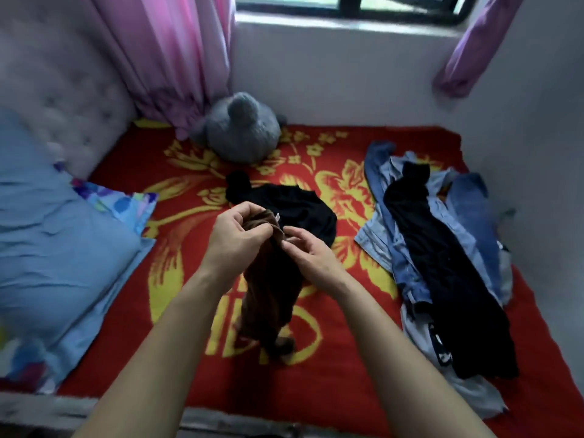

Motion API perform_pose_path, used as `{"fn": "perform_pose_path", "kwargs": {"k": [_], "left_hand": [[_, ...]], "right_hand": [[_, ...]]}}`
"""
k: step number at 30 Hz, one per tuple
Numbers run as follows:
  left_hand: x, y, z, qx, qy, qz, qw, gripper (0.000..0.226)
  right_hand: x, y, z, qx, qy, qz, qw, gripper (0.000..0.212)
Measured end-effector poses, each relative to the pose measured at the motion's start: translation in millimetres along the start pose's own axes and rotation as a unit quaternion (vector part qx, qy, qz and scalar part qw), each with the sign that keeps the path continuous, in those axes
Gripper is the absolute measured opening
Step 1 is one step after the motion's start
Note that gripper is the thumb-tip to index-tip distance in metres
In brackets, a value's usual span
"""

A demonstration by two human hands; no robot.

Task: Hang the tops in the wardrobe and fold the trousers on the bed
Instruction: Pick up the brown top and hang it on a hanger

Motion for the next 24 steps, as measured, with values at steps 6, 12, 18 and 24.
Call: {"fn": "perform_pose_path", "kwargs": {"k": [6, 12, 18, 24], "left_hand": [[54, -110, 75, 0.003, 0.088, 0.221, 0.971, 0.027], [174, -165, 85, -0.091, 0.081, 0.428, 0.895, 0.014], [320, -212, 78, -0.165, 0.023, 0.572, 0.803, 0.013], [484, -264, 67, -0.186, -0.057, 0.646, 0.738, 0.017]], "right_hand": [[32, -14, -118, 0.18, -0.206, 0.129, 0.953, 0.024], [85, 7, -196, 0.024, -0.26, 0.014, 0.965, 0.028], [188, 115, -195, 0.119, -0.277, -0.229, 0.926, 0.064], [281, 215, -200, 0.257, -0.424, -0.237, 0.835, 0.021]]}}
Point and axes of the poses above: each hand's wrist, its own x-axis away from the middle knuckle, its own y-axis out of the palm, z = x × y, the point moved 10 cm from there along -x, towards the middle knuckle, and after that the axes turned 3 degrees about -x, right-handed, at the moved point
